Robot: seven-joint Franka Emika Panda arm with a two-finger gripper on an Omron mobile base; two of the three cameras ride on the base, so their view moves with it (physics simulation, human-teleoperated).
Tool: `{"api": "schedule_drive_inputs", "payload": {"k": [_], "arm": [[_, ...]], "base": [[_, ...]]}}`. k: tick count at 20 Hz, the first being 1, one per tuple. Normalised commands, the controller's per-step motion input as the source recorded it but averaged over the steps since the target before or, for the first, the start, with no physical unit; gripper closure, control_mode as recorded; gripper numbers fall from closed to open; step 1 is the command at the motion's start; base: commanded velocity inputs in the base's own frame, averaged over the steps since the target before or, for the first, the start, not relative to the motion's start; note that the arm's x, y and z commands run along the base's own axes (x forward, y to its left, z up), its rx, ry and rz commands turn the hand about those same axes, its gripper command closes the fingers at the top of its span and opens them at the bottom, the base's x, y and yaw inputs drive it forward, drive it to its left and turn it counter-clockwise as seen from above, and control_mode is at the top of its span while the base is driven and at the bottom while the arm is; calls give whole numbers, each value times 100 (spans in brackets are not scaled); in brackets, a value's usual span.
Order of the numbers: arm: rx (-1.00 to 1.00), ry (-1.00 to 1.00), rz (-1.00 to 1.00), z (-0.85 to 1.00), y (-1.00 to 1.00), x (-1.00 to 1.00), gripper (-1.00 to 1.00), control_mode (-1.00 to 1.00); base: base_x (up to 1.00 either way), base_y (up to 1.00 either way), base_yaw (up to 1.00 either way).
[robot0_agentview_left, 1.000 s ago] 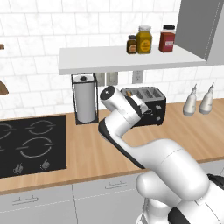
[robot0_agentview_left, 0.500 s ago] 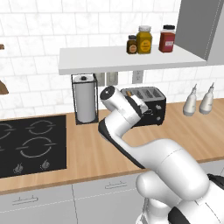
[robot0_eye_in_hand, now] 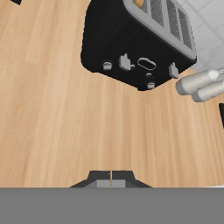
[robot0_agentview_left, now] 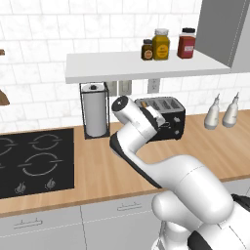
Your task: Start the toaster. Once the lever pops up, take the bread to the plate on the dining counter.
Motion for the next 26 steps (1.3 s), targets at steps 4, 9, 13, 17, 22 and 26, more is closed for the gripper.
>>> {"api": "schedule_drive_inputs", "payload": {"k": [4,9,13,17,22,26], "arm": [[0,0,0,0,0,0,100,-100],[0,0,0,0,0,0,100,-100],[0,0,0,0,0,0,100,-100],[0,0,0,0,0,0,100,-100],[0,0,0,0,0,0,100,-100],[0,0,0,0,0,0,100,-100]], "base": [[0,0,0],[0,0,0],[0,0,0],[0,0,0],[0,0,0],[0,0,0]]}}
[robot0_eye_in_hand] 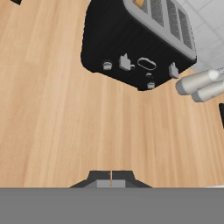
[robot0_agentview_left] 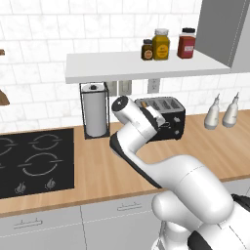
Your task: Start the toaster. Once the lever pops up, take the bread to the plate on the dining counter.
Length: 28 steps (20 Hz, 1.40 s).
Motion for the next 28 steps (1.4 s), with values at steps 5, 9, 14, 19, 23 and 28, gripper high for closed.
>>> {"api": "schedule_drive_inputs", "payload": {"k": [5,9,14,19,23,28], "arm": [[0,0,0,0,0,0,100,-100],[0,0,0,0,0,0,100,-100],[0,0,0,0,0,0,100,-100],[0,0,0,0,0,0,100,-100],[0,0,0,0,0,0,100,-100],[0,0,0,0,0,0,100,-100]], "base": [[0,0,0],[0,0,0],[0,0,0],[0,0,0],[0,0,0],[0,0,0]]}}
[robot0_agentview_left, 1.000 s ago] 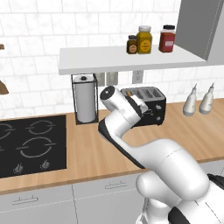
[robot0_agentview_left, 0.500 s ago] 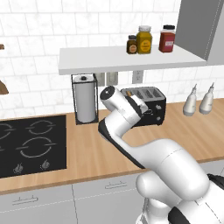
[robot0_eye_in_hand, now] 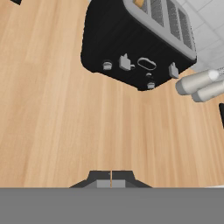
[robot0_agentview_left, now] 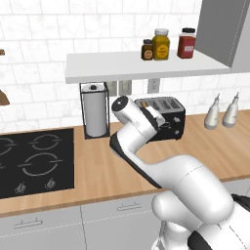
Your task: Start the toaster. Once the lever pops up, take the bread to the plate on the dining counter.
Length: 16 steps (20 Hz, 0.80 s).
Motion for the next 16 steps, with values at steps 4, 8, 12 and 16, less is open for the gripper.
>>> {"api": "schedule_drive_inputs", "payload": {"k": [4,8,12,16], "arm": [[0,0,0,0,0,0,100,-100],[0,0,0,0,0,0,100,-100],[0,0,0,0,0,0,100,-100],[0,0,0,0,0,0,100,-100]], "base": [[0,0,0],[0,0,0],[0,0,0],[0,0,0]]}}
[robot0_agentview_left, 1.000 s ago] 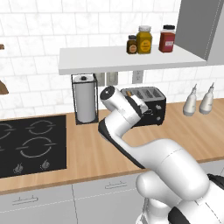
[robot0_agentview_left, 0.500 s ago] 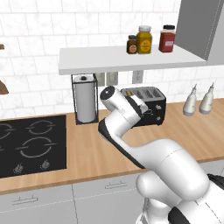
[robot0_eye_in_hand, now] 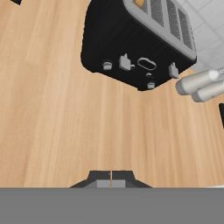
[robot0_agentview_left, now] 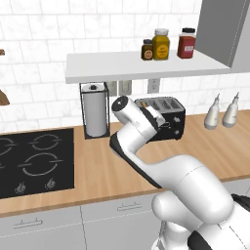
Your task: Start the toaster. Once the lever pops up, take the bread to the plate on the dining counter.
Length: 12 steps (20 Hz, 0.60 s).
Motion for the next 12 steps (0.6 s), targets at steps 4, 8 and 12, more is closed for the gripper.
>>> {"api": "schedule_drive_inputs", "payload": {"k": [4,8,12], "arm": [[0,0,0,0,0,0,100,-100],[0,0,0,0,0,0,100,-100],[0,0,0,0,0,0,100,-100]], "base": [[0,0,0],[0,0,0],[0,0,0]]}}
